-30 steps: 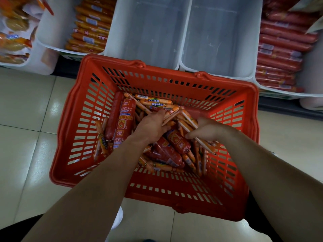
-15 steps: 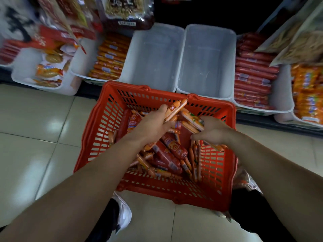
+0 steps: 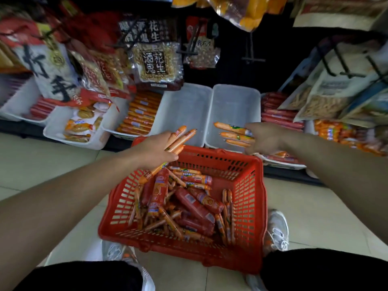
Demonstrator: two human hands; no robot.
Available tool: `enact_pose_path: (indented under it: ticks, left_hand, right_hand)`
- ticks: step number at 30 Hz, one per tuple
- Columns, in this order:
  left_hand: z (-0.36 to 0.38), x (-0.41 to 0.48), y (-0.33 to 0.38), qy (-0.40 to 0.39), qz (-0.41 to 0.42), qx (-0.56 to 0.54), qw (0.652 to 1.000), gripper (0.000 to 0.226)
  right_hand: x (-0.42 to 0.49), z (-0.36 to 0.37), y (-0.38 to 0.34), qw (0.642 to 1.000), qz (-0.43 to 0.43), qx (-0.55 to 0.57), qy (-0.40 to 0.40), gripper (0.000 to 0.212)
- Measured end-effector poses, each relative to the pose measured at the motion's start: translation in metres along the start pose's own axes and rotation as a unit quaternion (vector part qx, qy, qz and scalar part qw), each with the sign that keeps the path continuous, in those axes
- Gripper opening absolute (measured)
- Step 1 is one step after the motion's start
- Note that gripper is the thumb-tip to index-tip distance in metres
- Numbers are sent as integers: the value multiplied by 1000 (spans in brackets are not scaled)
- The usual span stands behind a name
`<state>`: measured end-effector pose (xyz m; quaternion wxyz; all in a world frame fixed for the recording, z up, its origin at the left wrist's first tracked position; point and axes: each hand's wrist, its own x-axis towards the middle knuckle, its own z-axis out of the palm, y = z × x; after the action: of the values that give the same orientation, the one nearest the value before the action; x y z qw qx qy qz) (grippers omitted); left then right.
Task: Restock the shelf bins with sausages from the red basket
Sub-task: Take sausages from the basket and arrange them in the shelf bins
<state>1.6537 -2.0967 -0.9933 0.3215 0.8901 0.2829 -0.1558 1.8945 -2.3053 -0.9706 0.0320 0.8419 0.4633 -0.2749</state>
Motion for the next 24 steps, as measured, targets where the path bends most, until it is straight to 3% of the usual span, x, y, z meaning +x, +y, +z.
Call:
enact_pose_path:
  ticks: [8,16,21,24]
  left_hand:
    - [8,57,-18,68,-2,-151,986,27]
    - [15,90,-53,99,-41,-164,981,22]
    - [19,102,-42,107,-36,-168,979,21]
    - [23,104,-32,114,-27,-153,981,19]
  right_hand:
    - [108,19,25,999,3,32,0,42]
    - [180,74,49,997,21,42,-55,59]
    - [186,100,51,993,-10,66,-95,38]
    - [190,103,48,997,-23,47,-55,32]
